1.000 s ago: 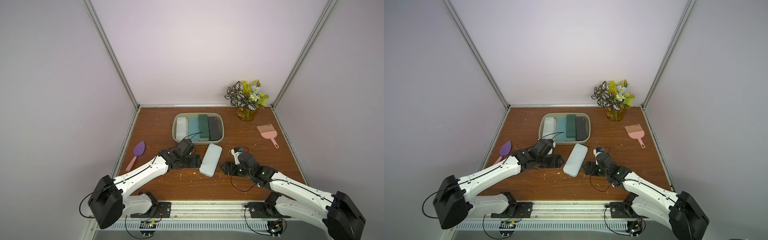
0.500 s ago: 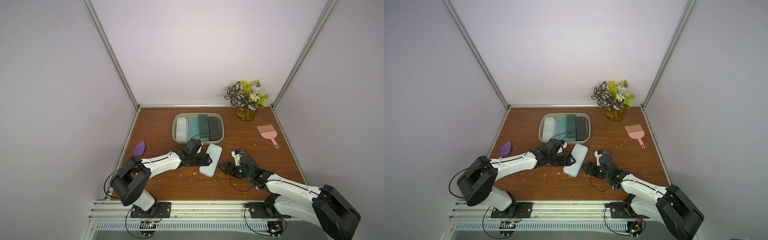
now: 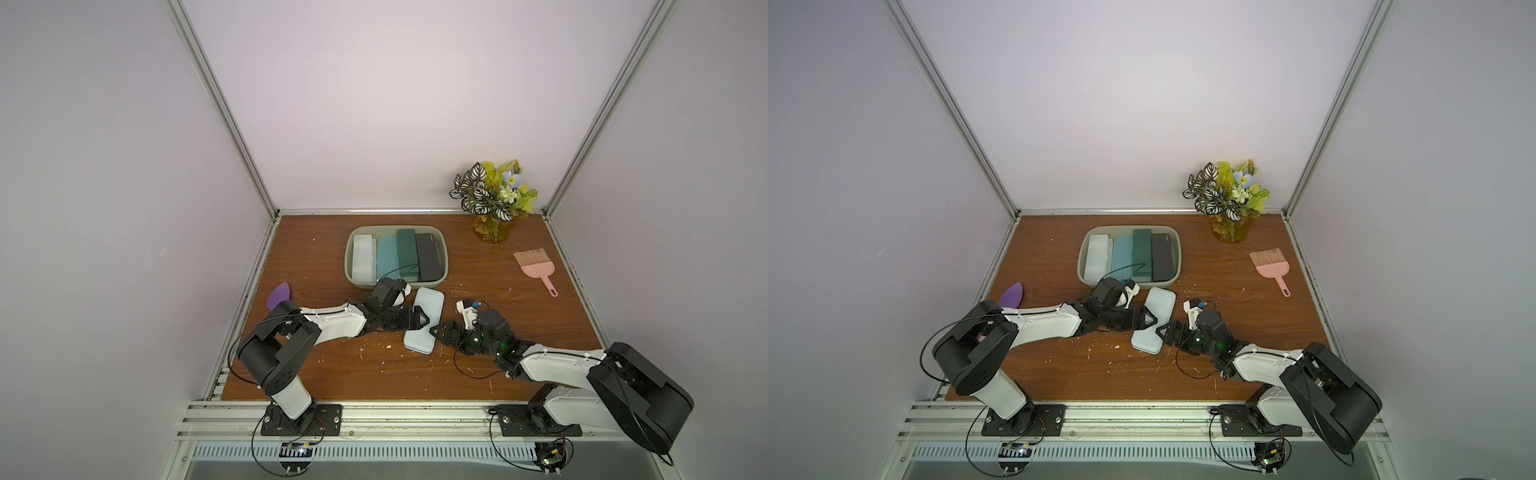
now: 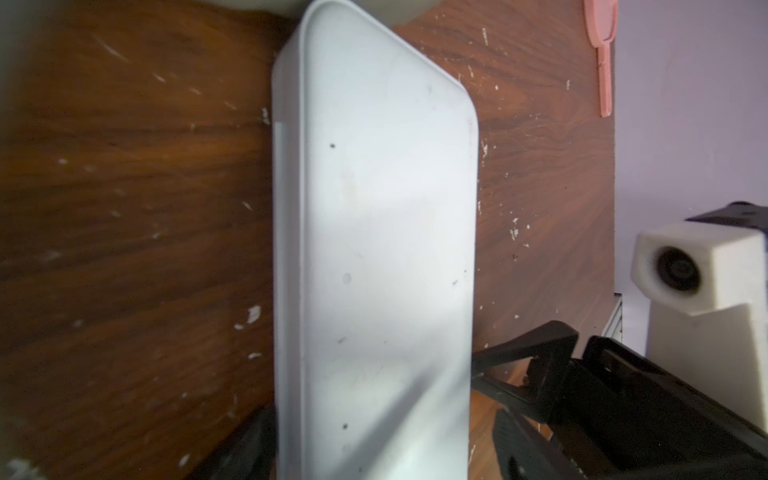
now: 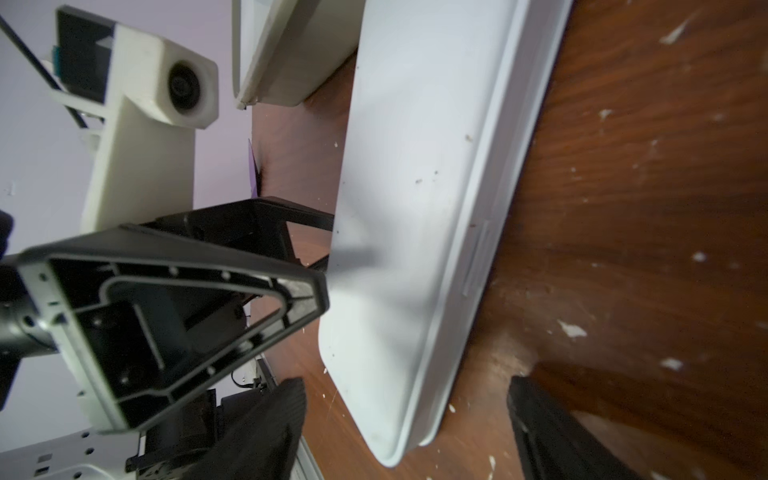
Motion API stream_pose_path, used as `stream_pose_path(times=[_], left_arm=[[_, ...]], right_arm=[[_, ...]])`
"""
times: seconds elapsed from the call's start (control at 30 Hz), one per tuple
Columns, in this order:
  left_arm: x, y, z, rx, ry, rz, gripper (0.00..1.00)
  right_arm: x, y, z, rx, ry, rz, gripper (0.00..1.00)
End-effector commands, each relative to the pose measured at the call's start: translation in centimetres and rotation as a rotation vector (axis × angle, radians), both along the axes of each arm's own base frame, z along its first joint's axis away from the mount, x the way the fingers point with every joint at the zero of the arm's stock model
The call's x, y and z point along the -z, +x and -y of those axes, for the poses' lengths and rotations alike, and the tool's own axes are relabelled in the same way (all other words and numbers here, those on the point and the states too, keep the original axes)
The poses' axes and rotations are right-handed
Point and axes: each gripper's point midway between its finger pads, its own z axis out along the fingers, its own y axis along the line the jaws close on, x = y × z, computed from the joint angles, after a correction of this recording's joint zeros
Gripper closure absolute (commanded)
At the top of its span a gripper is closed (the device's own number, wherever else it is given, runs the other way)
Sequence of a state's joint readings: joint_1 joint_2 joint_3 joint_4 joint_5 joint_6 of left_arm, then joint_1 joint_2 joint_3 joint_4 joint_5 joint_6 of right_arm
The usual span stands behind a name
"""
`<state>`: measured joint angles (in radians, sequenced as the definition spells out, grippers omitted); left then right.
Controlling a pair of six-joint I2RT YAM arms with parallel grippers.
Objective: Put the pencil case into the storage box
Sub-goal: Pick up the pencil case from the center of the board.
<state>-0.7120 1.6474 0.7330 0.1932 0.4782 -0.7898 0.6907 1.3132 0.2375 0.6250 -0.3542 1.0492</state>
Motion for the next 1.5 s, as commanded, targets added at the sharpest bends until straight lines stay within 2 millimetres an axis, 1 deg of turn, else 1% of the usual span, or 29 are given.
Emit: stream_pose_path(times=[0.0, 0.17, 0.4, 0.5, 0.6, 0.77, 0.9, 0.97, 1.1, 1.33, 1.47], left_arm=[[1.0, -1.1, 0.0, 0.019, -0.027, -0.046, 0.18], [0.3, -1.8, 0.6, 0.028, -0.089, -0.049, 0.19], [-1.0, -2.6, 1.4, 0.023, -0.207, -0.042, 0.22], [-1.4, -2.7, 1.5, 0.018, -0.241, -0.038, 0.24], [-1.8, -2.8, 1.3, 0.014, -0.247, -0.032, 0.29], [-2.7, -2.9, 0.9, 0.005, -0.246, -0.011, 0.41], [-3.5, -2.6, 1.1, 0.004, -0.262, 0.003, 0.49], [-3.6, -2.5, 1.2, 0.006, -0.268, 0.003, 0.5], [-2.8, -2.8, 1.4, 0.014, -0.265, -0.017, 0.5], [-2.2, -3.1, 1.7, 0.027, -0.263, -0.027, 0.51], [-1.9, -3.1, 1.5, 0.022, -0.243, -0.025, 0.57]], right_arm=[[1.0, -0.8, -0.2, -0.024, 0.024, -0.056, 0.16], [1.4, -1.1, -0.6, -0.03, 0.072, -0.078, 0.17], [1.6, -1.9, -0.4, -0.028, 0.137, -0.102, 0.26], [1.7, -2.1, -0.3, -0.026, 0.146, -0.107, 0.27], [1.7, -2.2, -0.1, -0.025, 0.141, -0.107, 0.28], [1.9, -2.2, 0.2, -0.026, 0.126, -0.105, 0.28], [2.0, -2.2, 0.3, -0.028, 0.115, -0.108, 0.28], [2.1, -2.2, 0.3, -0.03, 0.114, -0.111, 0.27], [2.0, -2.1, 0.2, -0.029, 0.118, -0.109, 0.28], [2.0, -2.1, 0.1, -0.033, 0.119, -0.11, 0.3], [1.9, -2.1, 0.1, -0.034, 0.121, -0.109, 0.3]])
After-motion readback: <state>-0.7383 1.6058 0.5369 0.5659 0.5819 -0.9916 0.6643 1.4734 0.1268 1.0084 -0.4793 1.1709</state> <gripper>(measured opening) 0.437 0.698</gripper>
